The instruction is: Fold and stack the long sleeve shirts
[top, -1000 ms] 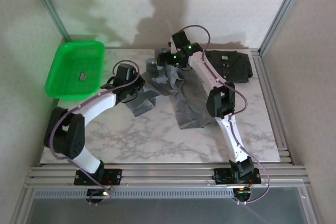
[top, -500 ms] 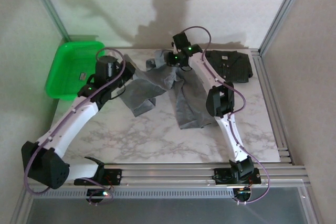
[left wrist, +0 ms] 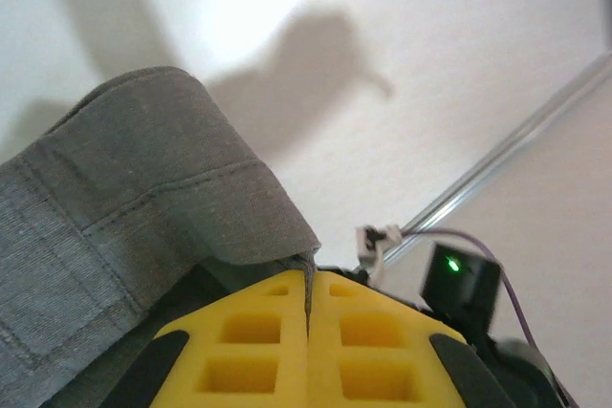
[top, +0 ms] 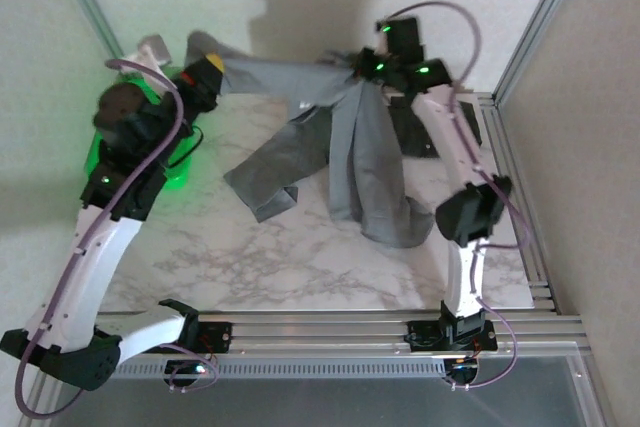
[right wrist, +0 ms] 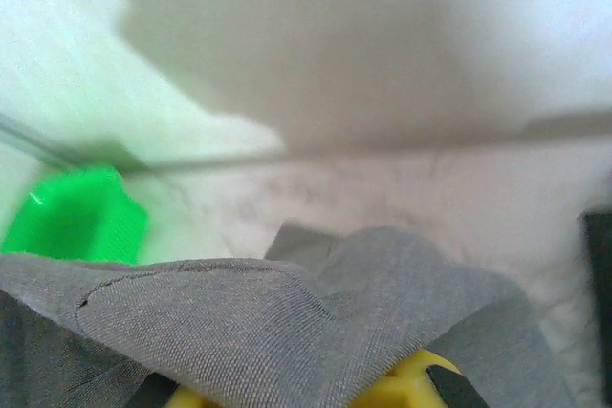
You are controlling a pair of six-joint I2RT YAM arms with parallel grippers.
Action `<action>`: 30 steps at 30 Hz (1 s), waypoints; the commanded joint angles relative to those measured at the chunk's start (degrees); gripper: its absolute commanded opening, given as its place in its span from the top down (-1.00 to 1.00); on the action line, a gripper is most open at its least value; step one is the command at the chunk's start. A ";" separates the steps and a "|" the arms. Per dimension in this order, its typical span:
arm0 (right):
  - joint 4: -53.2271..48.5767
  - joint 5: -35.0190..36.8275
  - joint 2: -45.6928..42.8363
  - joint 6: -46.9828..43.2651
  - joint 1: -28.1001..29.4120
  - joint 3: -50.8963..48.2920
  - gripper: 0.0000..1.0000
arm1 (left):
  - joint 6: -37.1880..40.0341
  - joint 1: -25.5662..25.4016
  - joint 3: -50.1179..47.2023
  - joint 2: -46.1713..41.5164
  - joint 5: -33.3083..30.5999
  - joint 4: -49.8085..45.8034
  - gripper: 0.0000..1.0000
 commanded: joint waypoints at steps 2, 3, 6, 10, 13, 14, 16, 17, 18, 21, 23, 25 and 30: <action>0.38 2.82 -12.70 2.37 -2.69 1.54 1.00 | 6.02 -0.58 12.48 3.86 3.06 7.58 1.00; 0.58 3.72 -15.73 2.92 -3.33 0.81 1.00 | 6.52 -0.60 16.36 5.56 4.04 8.01 1.00; 1.31 6.81 -23.72 2.51 -3.99 -0.13 1.00 | 8.67 -1.56 28.11 10.63 4.92 7.22 1.00; -3.16 9.87 -28.82 2.43 -4.06 5.87 1.00 | 12.55 -3.06 46.49 17.66 4.45 2.66 1.00; -2.46 8.17 -31.84 4.04 -4.01 5.89 1.00 | 15.42 -3.08 55.12 21.23 2.80 -0.46 1.00; -2.03 7.57 -32.33 4.24 -3.97 5.85 1.00 | 16.74 -2.98 55.36 21.30 1.52 -0.61 1.00; -2.65 6.73 -32.14 4.07 -3.97 7.63 1.00 | 20.01 -2.52 55.22 21.27 -2.43 -0.89 1.00; -3.02 5.96 -31.54 3.94 -3.99 8.62 1.00 | 21.43 -2.09 55.21 21.38 -3.65 -1.17 1.00; -3.88 5.02 -30.52 3.92 -3.97 9.91 1.00 | 23.02 -1.52 55.19 21.68 -4.82 -1.58 1.00; -6.35 1.14 -26.31 5.26 -3.91 10.63 1.00 | 24.13 3.04 54.67 23.62 -6.20 -4.11 1.00; -6.42 -1.51 -23.89 5.61 -3.19 7.36 1.00 | 23.36 8.07 52.17 24.79 -5.77 -5.86 1.00; -5.81 -3.01 -20.68 6.18 -1.52 2.58 1.00 | 20.96 14.08 46.07 24.84 -4.91 -5.70 1.00; -7.14 0.67 -8.63 7.77 4.89 -1.71 1.00 | 20.86 21.50 31.05 24.13 -3.73 -0.29 1.00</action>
